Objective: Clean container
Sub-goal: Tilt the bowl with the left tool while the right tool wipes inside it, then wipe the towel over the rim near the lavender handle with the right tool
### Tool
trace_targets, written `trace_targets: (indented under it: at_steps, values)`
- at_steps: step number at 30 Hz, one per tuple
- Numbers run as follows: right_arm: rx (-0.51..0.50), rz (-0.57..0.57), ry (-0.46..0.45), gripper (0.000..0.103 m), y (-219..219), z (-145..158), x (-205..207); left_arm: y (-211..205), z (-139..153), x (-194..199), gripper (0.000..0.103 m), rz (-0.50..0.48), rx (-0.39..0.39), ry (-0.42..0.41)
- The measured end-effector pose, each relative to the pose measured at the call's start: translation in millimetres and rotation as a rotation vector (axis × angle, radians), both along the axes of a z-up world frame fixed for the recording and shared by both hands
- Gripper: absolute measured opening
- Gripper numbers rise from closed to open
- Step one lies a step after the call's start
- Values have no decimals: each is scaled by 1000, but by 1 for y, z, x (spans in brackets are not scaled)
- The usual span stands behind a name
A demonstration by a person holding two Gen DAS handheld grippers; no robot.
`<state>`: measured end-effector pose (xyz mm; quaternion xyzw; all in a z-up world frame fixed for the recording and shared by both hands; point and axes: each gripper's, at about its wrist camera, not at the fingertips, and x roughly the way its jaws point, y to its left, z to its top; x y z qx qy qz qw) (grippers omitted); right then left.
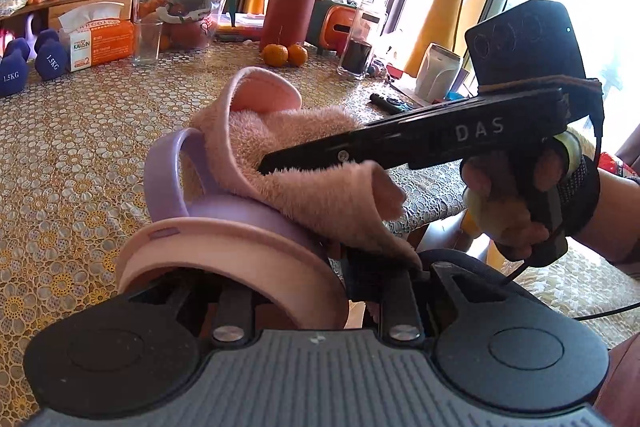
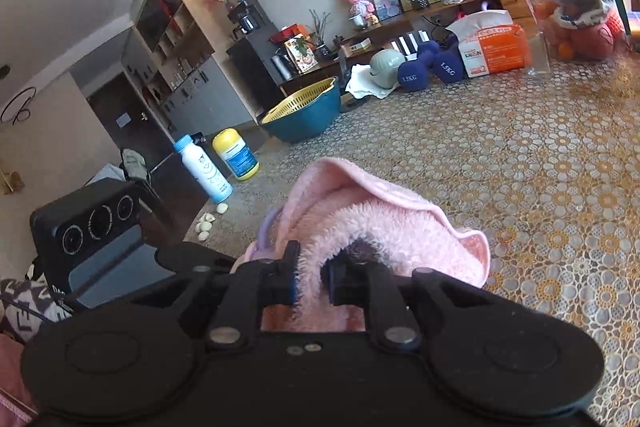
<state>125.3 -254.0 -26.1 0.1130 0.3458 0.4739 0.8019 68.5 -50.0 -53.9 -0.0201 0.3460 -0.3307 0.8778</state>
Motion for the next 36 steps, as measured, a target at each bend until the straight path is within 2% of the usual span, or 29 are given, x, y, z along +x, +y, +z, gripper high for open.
trace_targets:
  at_steps: [5,8,13,17,20,24,28,32,34,36]
  values:
    - [-37,-52,15,12,-6,-13,6,-3,0,0,24,-1,11,-3]
    - [-68,-61,-7,12,-5,-14,5,-4,0,1,24,0,12,-5]
    - [-190,-46,-113,11,7,-11,-4,-4,3,4,24,2,25,-16]
    - [-308,-33,-217,11,14,-4,-10,-2,11,9,24,10,50,-57]
    - [-320,-70,-232,11,6,2,-4,-1,19,13,24,8,97,-114]
    - [-389,-157,-269,11,-5,6,9,-1,23,17,24,3,156,-174]
    - [-290,-210,-229,11,-23,16,23,-6,18,19,24,-8,220,-211]
    - [-123,-142,-185,11,-23,31,22,-11,9,19,24,-25,249,-218]
    - [-90,-85,-177,11,-11,35,20,-13,7,18,24,-30,261,-232]
    - [-104,-31,-181,11,3,34,16,-14,7,18,24,-35,261,-231]
